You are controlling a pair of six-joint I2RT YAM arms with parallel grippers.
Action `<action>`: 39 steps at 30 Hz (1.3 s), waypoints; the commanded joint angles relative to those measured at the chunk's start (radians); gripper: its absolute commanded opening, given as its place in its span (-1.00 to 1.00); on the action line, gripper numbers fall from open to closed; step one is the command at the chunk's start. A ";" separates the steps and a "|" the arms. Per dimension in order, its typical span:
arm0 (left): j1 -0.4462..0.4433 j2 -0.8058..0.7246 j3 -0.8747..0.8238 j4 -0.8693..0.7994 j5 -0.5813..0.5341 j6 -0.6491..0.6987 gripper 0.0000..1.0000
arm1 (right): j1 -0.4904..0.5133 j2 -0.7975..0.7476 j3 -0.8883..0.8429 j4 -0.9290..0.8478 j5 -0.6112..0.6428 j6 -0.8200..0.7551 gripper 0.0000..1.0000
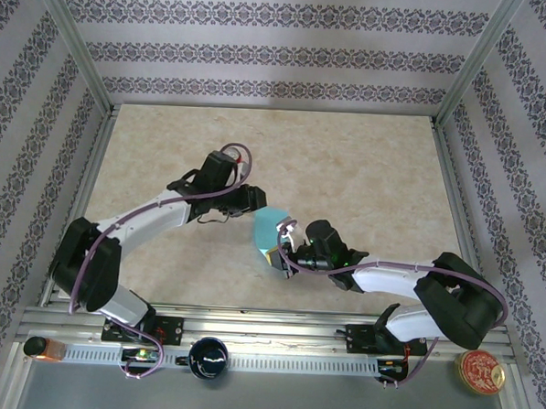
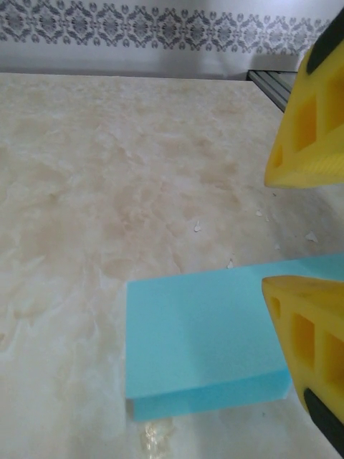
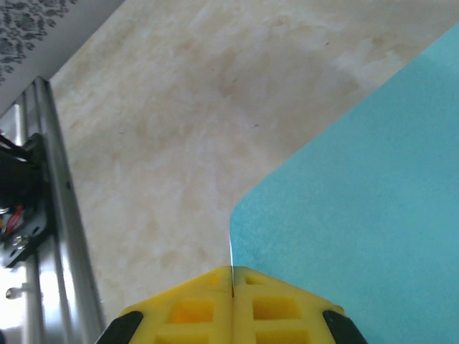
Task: Fold a paper plane with a square sheet of paper (pick it up from the middle)
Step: Third fold the triangle at the center of the table.
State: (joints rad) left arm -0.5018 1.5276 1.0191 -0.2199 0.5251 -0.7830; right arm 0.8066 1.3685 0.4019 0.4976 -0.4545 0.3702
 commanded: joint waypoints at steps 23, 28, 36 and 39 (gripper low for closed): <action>0.005 0.360 0.124 -0.075 0.110 0.131 -0.60 | -0.056 0.163 0.044 0.021 -0.174 0.119 -1.00; 0.005 0.383 0.106 -0.100 0.070 0.157 -0.60 | -0.070 0.210 0.067 0.025 -0.197 0.151 -1.00; 0.004 0.416 0.089 -0.122 0.057 0.184 -0.61 | -0.105 0.218 0.073 0.022 -0.228 0.189 -1.00; 0.005 0.414 0.077 -0.121 0.053 0.188 -0.61 | -0.118 0.208 0.069 0.019 -0.215 0.201 -1.00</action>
State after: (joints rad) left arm -0.5018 1.9255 1.1225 -0.2886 0.6056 -0.6289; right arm 0.7036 1.5826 0.4564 0.5060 -0.6491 0.5488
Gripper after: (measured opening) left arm 0.195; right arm 0.064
